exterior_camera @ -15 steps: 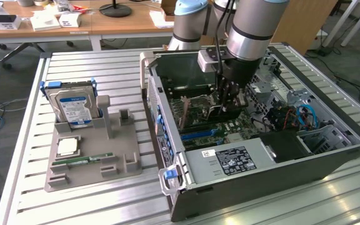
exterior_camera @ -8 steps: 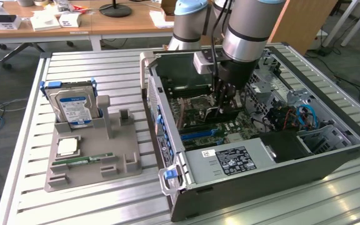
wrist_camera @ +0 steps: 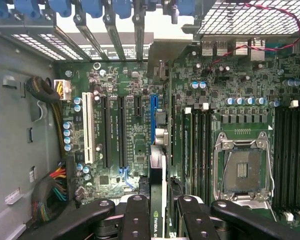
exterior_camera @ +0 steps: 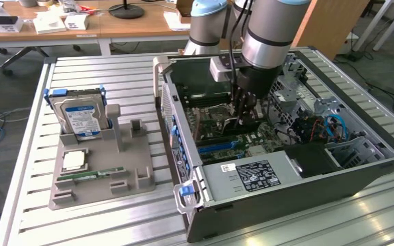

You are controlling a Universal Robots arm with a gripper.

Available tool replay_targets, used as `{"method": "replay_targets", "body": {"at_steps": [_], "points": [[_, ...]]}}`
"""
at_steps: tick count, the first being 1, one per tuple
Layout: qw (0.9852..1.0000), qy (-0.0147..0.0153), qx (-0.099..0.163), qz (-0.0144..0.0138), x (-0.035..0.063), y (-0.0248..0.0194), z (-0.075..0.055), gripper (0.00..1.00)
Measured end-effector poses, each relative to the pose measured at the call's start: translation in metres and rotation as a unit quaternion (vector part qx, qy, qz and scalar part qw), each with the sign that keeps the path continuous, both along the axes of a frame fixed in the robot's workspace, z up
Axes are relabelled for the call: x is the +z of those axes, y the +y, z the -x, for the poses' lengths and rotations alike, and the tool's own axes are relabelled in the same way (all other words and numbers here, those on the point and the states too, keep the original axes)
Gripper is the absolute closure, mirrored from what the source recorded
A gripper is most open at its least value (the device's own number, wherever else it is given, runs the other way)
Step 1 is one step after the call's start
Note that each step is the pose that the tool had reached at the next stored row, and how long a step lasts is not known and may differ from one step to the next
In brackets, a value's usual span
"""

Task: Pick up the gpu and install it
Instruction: 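Insert the gpu into the slot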

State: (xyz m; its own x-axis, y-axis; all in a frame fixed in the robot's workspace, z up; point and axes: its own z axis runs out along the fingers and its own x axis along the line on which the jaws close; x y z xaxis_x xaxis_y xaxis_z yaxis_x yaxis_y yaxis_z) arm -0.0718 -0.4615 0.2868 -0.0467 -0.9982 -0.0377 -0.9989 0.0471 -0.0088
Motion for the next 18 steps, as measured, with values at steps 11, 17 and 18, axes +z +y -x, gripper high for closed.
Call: {"method": "replay_targets", "body": {"at_steps": [11,17,18], "points": [[1.0000,-0.0001,0.007,-0.0001,-0.0026,0.0001,0.0004,0.74],[1.0000,0.0000,0.007,0.0001,-0.0039,0.0001,0.0005,0.74],[1.0000,0.0000,0.007,0.0001,-0.0039,0.0001,0.0005,0.74]]}}
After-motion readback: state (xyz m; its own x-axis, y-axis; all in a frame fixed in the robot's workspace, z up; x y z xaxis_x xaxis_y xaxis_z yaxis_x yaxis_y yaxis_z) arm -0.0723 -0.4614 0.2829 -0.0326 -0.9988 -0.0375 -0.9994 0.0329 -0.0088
